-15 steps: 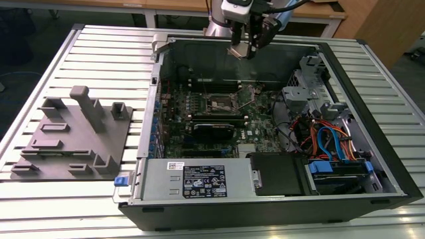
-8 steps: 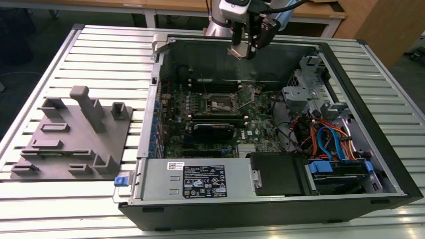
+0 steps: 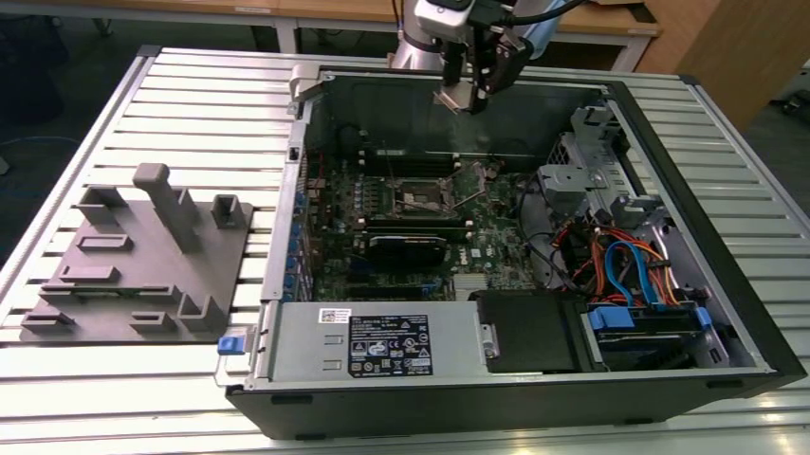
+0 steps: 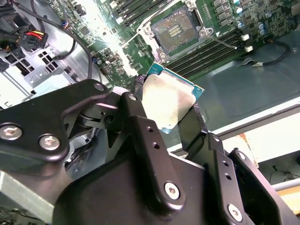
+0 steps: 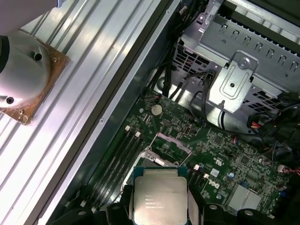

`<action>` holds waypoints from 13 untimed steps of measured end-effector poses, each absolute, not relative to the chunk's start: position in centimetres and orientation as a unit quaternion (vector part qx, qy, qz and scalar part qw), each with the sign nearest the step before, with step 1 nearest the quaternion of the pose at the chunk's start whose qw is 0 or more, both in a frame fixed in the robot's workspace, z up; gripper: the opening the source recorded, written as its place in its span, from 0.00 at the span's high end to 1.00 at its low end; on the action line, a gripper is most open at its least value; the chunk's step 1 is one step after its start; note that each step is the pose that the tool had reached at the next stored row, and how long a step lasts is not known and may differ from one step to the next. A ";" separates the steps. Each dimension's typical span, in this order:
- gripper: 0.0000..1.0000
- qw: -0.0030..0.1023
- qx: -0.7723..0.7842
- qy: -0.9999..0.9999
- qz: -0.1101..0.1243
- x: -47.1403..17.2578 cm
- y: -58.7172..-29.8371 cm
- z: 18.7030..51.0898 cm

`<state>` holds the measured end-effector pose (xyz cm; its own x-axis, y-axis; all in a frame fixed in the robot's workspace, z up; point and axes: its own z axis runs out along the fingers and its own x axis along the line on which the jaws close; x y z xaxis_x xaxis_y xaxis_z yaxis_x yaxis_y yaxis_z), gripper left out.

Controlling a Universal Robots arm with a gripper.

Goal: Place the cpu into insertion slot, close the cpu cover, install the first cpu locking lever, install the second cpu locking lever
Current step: 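Place the cpu into insertion slot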

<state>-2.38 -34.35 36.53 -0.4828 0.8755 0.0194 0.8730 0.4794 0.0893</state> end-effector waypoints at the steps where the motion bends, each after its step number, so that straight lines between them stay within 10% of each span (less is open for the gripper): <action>1: 0.46 0.014 0.510 0.859 0.043 -2.4 -34.3 36.5; 13: 0.46 0.015 0.513 0.857 0.043 -2.4 -34.3 36.5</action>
<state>-2.38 -34.35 36.53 -0.4723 0.8812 0.0180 0.8787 0.4691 0.0886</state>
